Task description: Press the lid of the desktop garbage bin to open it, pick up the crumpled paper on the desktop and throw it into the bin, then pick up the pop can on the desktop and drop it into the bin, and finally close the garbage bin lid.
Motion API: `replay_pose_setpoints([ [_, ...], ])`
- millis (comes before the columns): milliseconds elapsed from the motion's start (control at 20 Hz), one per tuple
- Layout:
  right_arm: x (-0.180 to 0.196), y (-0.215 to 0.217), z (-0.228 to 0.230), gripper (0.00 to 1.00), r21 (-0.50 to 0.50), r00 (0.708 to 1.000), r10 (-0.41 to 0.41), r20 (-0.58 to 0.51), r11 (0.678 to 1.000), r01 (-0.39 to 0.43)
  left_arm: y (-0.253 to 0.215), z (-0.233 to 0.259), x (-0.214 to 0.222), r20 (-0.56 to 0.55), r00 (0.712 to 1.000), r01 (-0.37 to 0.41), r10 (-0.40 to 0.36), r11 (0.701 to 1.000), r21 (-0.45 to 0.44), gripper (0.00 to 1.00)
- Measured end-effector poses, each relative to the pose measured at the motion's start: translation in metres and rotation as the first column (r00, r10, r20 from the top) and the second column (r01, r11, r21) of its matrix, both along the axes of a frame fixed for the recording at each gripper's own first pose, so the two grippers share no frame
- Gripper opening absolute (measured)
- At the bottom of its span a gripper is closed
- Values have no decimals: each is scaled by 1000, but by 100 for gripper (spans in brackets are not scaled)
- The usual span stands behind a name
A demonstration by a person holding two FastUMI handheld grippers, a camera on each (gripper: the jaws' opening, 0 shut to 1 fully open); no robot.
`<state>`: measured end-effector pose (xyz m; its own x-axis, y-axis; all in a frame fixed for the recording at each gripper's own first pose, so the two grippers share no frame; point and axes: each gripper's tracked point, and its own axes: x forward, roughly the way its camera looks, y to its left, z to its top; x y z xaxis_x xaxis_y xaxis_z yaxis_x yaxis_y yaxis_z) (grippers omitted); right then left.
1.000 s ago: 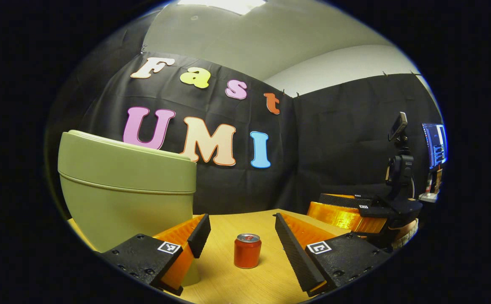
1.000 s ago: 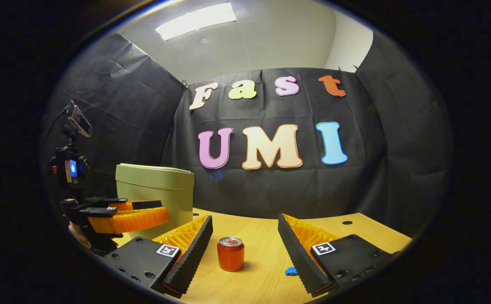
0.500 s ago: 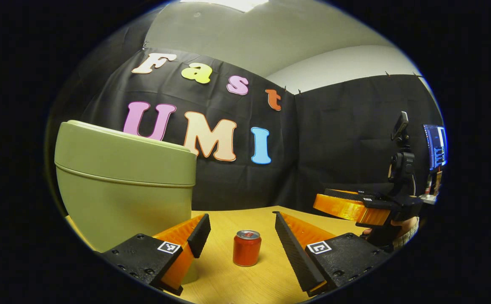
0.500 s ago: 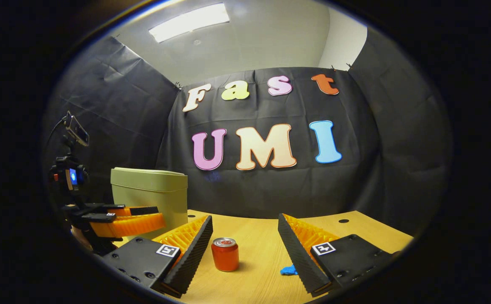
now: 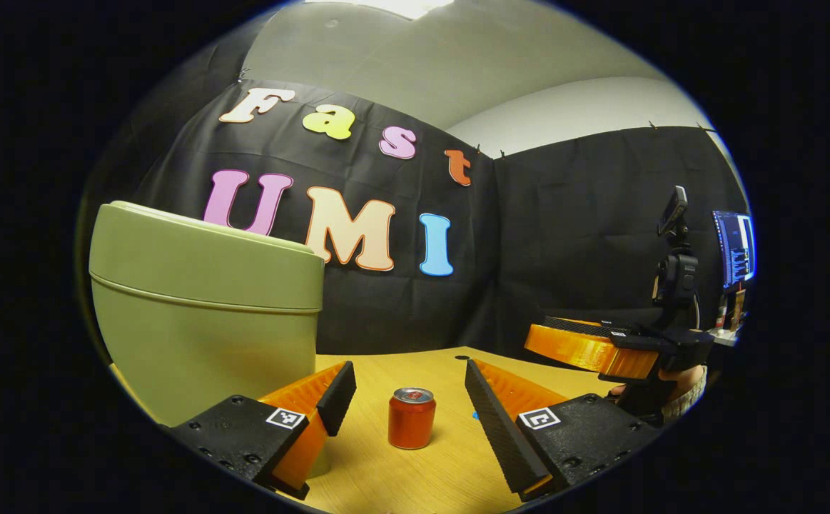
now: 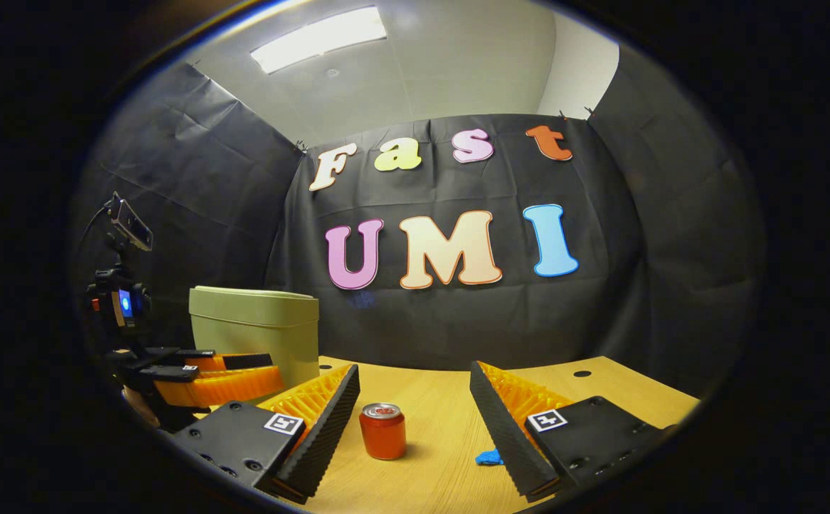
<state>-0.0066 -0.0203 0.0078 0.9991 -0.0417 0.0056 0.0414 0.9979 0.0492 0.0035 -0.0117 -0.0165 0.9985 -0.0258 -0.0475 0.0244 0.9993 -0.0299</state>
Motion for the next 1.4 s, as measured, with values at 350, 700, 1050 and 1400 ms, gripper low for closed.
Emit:
replay_pose_setpoints([
  [350, 1, 3, -6, 97, 4, 1000, 5, -12, 1000, -5, -3, -2, -2, -2, 1000, 4, -4, 1000, 3, 93],
  [700, 4, 7, -13, 98, -2, 999, 17, -37, 1000, -17, -7, 7, -5, 16, 1000, 10, -11, 999, 33, 61],
  [1050, 3, 0, -11, 98, -4, 1000, 6, -30, 1000, -6, 4, 17, -11, 21, 999, -36, 35, 996, 76, 5],
  [1400, 3, -6, -19, 98, 15, 998, -4, -58, 1000, 5, 36, 104, -10, 143, 983, -139, 118, 979, 147, 0],
])
